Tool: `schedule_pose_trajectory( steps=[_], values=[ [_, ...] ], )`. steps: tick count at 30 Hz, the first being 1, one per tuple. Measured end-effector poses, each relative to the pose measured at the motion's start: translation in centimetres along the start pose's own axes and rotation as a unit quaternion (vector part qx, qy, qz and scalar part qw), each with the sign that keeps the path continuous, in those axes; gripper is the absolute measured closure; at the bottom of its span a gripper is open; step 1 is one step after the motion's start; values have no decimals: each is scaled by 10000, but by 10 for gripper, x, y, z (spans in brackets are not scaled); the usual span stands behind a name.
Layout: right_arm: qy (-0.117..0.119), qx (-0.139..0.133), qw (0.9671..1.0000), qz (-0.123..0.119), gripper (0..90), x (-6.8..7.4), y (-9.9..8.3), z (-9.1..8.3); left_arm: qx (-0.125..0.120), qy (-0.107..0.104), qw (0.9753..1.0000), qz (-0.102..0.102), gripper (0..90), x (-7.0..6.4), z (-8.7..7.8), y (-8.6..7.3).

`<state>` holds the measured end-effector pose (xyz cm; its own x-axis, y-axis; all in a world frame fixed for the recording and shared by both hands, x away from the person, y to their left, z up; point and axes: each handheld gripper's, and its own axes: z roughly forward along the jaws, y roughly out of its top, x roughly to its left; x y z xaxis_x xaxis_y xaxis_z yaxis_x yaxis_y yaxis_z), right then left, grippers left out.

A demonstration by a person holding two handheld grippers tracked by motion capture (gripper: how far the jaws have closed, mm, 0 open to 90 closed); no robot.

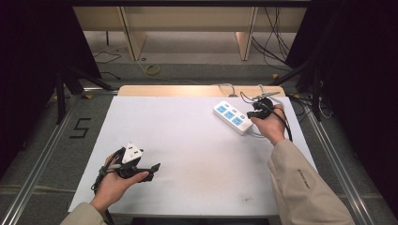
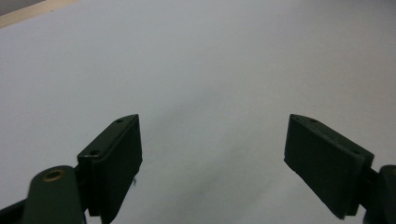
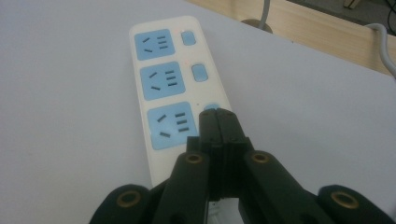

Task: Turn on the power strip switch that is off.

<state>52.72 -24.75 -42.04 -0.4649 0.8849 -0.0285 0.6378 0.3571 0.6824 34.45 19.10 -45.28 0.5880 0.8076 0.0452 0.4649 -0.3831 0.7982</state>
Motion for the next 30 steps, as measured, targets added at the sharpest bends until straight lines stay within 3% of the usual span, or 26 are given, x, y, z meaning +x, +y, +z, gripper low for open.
schedule_pose_trajectory(
  steps=[30],
  values=[
    [-18,227,9997,-13,900,-5,15,31,8,-26,10000,17,188,-1,0,0]
  ],
)
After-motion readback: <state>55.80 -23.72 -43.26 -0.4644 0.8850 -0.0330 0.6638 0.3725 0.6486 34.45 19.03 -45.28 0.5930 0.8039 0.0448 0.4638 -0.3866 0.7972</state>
